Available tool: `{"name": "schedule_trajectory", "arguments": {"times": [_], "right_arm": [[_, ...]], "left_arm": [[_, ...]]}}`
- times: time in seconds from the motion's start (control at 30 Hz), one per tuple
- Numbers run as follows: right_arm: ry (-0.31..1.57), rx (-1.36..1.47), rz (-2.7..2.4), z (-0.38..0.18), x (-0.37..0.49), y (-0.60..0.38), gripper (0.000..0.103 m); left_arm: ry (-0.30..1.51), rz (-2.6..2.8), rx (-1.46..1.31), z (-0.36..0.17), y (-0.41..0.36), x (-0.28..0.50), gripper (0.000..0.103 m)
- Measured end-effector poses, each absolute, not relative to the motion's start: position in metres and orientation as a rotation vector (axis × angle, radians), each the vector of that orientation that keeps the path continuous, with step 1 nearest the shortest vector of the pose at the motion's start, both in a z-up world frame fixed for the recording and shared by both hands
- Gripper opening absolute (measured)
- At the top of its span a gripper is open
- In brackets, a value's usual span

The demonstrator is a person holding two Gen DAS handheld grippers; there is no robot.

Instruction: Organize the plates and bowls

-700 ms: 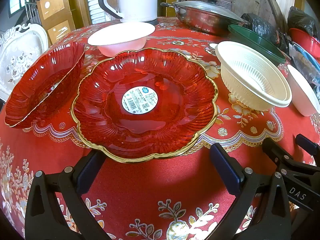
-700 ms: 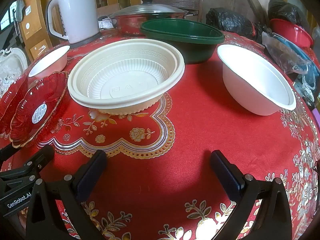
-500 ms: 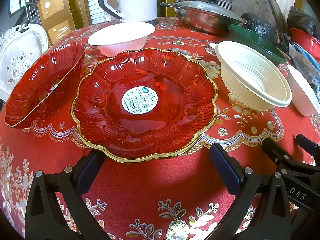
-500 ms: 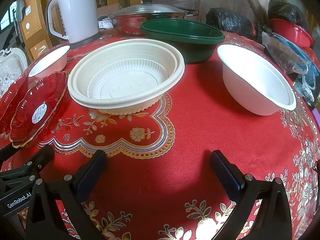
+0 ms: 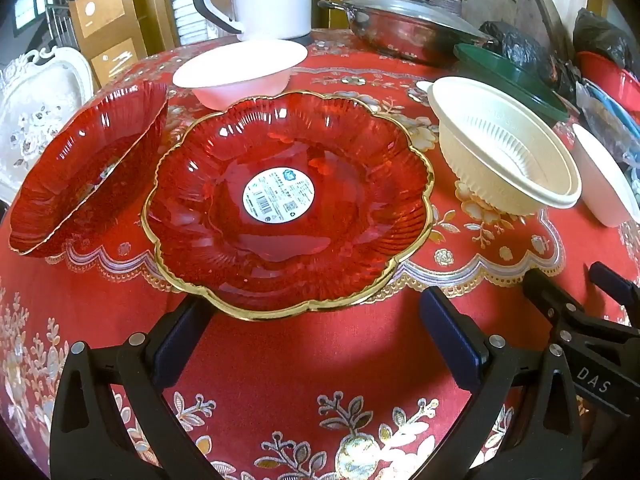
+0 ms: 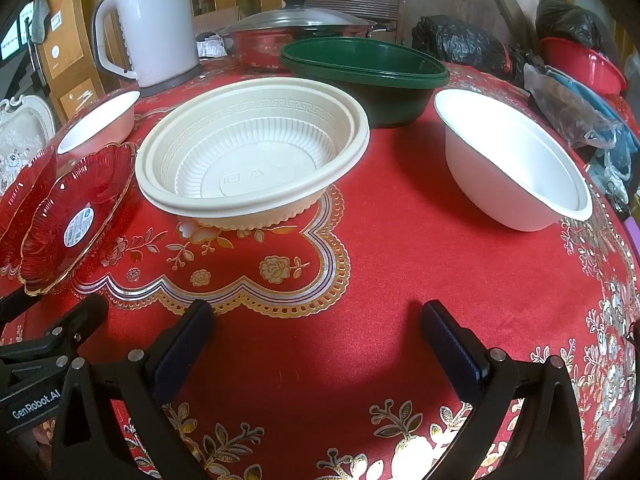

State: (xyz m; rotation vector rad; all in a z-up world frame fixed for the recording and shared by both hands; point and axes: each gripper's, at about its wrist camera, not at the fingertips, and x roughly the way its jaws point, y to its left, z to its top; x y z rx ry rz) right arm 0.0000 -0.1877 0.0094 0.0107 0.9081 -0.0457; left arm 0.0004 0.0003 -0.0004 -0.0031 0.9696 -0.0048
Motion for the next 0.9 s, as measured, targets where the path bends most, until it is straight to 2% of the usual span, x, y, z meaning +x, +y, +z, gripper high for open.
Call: {"name": "schedule_trajectory", "arguments": {"times": [0.6, 0.9], "right_arm": [[0.977, 0.002, -0.028, 0.012, 0.000, -0.188, 0.102], [0.950, -0.011, 0.048, 0.037, -0.006, -0.176, 0.102]], "left_arm": [[1.028, -0.017, 0.005, 0.003, 0.003, -0.008, 0.103], [1.054, -0.043, -0.021, 0.016, 0.012, -0.021, 0.102]]}}
